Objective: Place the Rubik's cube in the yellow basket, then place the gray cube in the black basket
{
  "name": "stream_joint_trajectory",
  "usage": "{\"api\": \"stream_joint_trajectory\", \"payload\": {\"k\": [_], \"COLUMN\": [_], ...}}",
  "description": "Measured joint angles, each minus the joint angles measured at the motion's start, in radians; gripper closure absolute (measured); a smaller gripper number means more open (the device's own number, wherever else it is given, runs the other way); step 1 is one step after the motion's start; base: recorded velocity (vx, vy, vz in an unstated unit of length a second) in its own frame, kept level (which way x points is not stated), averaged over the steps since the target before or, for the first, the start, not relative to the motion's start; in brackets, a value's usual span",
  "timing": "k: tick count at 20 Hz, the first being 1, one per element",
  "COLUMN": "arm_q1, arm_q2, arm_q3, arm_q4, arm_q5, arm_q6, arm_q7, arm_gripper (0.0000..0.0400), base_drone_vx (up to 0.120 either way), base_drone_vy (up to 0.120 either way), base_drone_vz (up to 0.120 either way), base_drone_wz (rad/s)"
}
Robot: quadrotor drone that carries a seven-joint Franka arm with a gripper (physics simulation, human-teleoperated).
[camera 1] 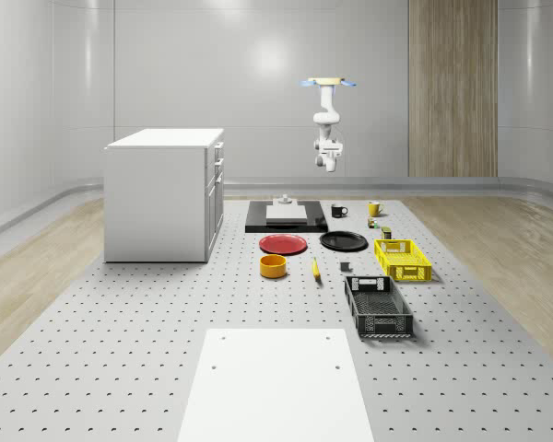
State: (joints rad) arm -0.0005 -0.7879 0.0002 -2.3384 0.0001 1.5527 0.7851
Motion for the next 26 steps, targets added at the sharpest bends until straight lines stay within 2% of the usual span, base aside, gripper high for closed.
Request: {"api": "stream_joint_trajectory", "payload": {"k": [3,8,12,18,26], "arm_q1": [-0.002,-0.003,-0.004,-0.006,-0.007], "arm_q2": [0.007,0.040,0.065,0.082,0.085], "arm_q3": [0.001,0.002,0.003,0.003,0.004], "arm_q4": [0.063,0.170,0.236,0.283,0.296], "arm_q5": [0.001,0.001,0.002,0.002,0.002], "arm_q6": [-0.053,-0.124,-0.162,-0.187,-0.190], "arm_q7": [-0.001,-0.002,-0.002,-0.003,-0.003], "arm_gripper": [0.0000,0.0000,0.0000,0.0000,0.0000], "base_drone_vx": [0.000,0.000,0.000,0.000,0.005], "base_drone_vy": [0.000,0.008,0.120,0.120,0.120], "base_drone_vz": [0.000,0.000,0.000,0.000,0.000], "base_drone_wz": [0.000,0.000,0.000,0.000,0.000]}}
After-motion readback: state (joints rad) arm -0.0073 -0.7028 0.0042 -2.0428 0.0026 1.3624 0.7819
